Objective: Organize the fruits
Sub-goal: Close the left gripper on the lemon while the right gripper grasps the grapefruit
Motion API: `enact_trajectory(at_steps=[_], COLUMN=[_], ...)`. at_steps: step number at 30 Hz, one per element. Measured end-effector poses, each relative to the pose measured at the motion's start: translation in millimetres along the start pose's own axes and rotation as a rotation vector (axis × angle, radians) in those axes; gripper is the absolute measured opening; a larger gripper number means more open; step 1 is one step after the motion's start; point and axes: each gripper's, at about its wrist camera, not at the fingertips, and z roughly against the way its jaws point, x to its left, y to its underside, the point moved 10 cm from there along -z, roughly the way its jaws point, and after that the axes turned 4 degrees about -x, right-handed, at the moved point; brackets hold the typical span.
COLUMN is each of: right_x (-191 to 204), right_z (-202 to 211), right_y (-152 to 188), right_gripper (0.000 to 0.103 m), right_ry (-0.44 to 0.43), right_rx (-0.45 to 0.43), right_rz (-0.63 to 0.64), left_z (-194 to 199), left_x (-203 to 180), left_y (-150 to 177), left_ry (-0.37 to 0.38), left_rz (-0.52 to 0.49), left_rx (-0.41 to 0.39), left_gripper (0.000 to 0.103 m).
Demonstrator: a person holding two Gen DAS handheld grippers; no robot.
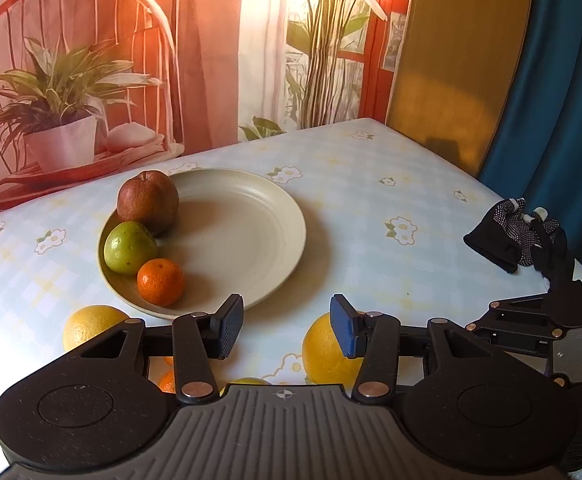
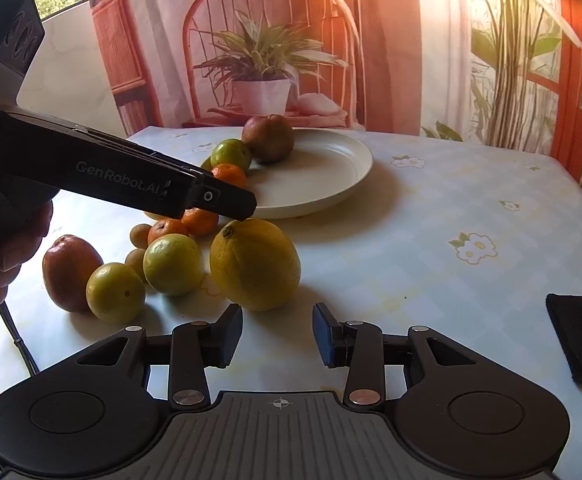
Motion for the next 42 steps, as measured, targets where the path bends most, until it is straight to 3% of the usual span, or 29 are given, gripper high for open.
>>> enact_trajectory(at_steps=[6,10,19,25,29,42], right_x=[-2.6,-1.1,-10.2,-12.0,-6.2,0.1], right_z=[-10.5,-16.2,-26.5,-32.7,-37.9,-46.7], right_y=[-10.2,-12.7,-17.4,-22.0,-24.5,-30.1], right_gripper=[0.034,0.025,0.024,0.031,0.043,0.041], right_ry=[-0.039,-0.047,-0.032,-0.031,-0.048,-0.064], right_rx=[-0.003,0.012,0.016,0.024,0.038,0.031], right_rz=[-0.032,-0.028,-0.043,-0.026,0.002,0.020], left_z=[-6.2,-0.2,-23.2,-38.3,-44.0,-46.6], left_x=[6.2,13.3,14.5,16.7,18.7,23.0], left_y=[-3.5,-4.7,4.3,-0.6,-3.0,-3.1], left_ry=[0.025,0.138,0.202,0.227,0.242,0.276], left_rz=[0.063,0.171,0.197,0.246,0.268,0.311], left_rx=[0.006,-0.011,0.049,0.081,0.093,0.090], left_gripper=[0.048,0.048,0.046,0.044,0.044,0.046])
